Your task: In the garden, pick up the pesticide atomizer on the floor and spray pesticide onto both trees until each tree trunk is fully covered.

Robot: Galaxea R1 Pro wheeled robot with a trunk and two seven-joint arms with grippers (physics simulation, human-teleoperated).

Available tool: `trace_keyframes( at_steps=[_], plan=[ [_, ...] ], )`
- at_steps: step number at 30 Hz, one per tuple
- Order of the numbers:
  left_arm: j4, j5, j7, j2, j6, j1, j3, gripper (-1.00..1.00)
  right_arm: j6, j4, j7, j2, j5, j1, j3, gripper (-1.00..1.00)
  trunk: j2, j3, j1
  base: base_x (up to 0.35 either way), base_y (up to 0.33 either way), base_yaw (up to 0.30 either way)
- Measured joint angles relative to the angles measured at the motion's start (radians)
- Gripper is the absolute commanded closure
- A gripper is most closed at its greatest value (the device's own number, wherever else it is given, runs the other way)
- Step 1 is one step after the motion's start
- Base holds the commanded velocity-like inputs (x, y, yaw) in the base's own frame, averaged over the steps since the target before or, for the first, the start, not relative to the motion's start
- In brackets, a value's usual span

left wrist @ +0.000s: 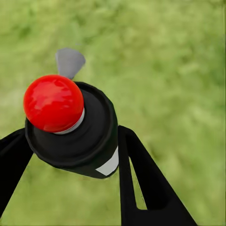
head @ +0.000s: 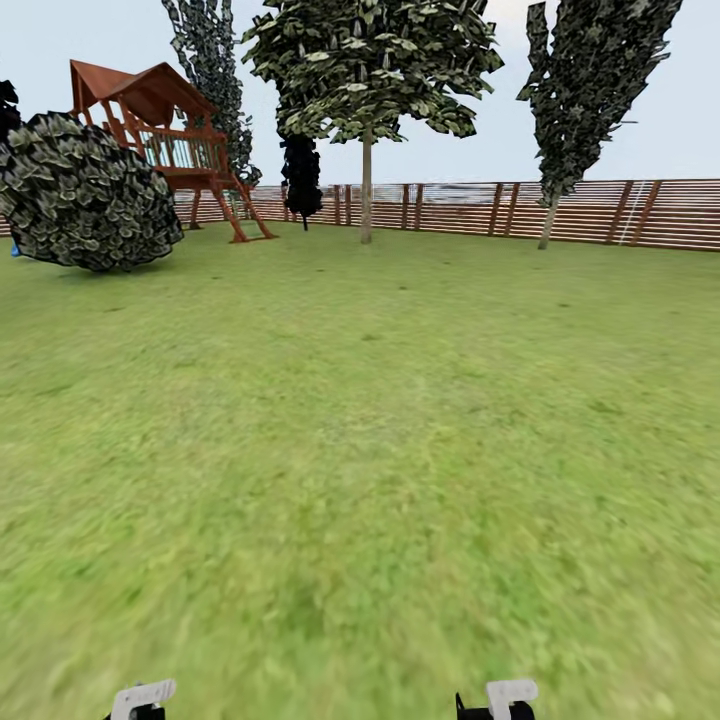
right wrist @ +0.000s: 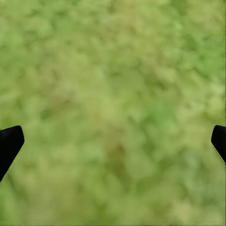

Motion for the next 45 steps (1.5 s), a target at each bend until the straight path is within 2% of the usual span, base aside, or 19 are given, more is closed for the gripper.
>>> trace_keyframes(
  at_steps=[4, 7, 19, 24, 45],
  plan=[
    [0.007, -0.062, -0.006, -0.001, -0.007, 0.0, 0.002, 1.0, 0.0, 0.0, 0.0, 0.0, 0.0, 0.0, 0.0, -1.0, 0.0, 0.0, 0.0, 0.306, 0.0, 0.0],
    [0.013, -0.075, -0.01, -0.001, -0.01, 0.0, 0.004, 1.0, 0.0, 0.0, 0.0, 0.0, 0.0, 0.0, 0.0, -1.0, 0.0, 0.0, 0.0, 0.242, 0.0, 0.0],
    [0.057, -0.074, -0.01, -0.001, -0.034, 0.009, 0.009, 1.0, 0.0, 0.0, 0.0, 0.0, 0.0, 0.0, 0.0, -1.0, 0.0, 0.0, 0.0, 0.237, 0.0, 0.0],
    [0.059, -0.075, -0.01, -0.001, -0.035, 0.027, 0.006, 1.0, 0.0, 0.0, 0.0, 0.0, 0.0, 0.0, 0.0, -1.0, 0.0, 0.0, 0.0, 0.237, 0.0, 0.0],
    [0.033, -0.068, -0.004, -0.001, -0.038, 0.025, 0.017, 1.0, 0.0, 0.0, 0.0, 0.0, 0.0, 0.0, 0.0, -1.0, 0.0, 0.0, 0.0, 0.305, 0.0, 0.0]
  ],
)
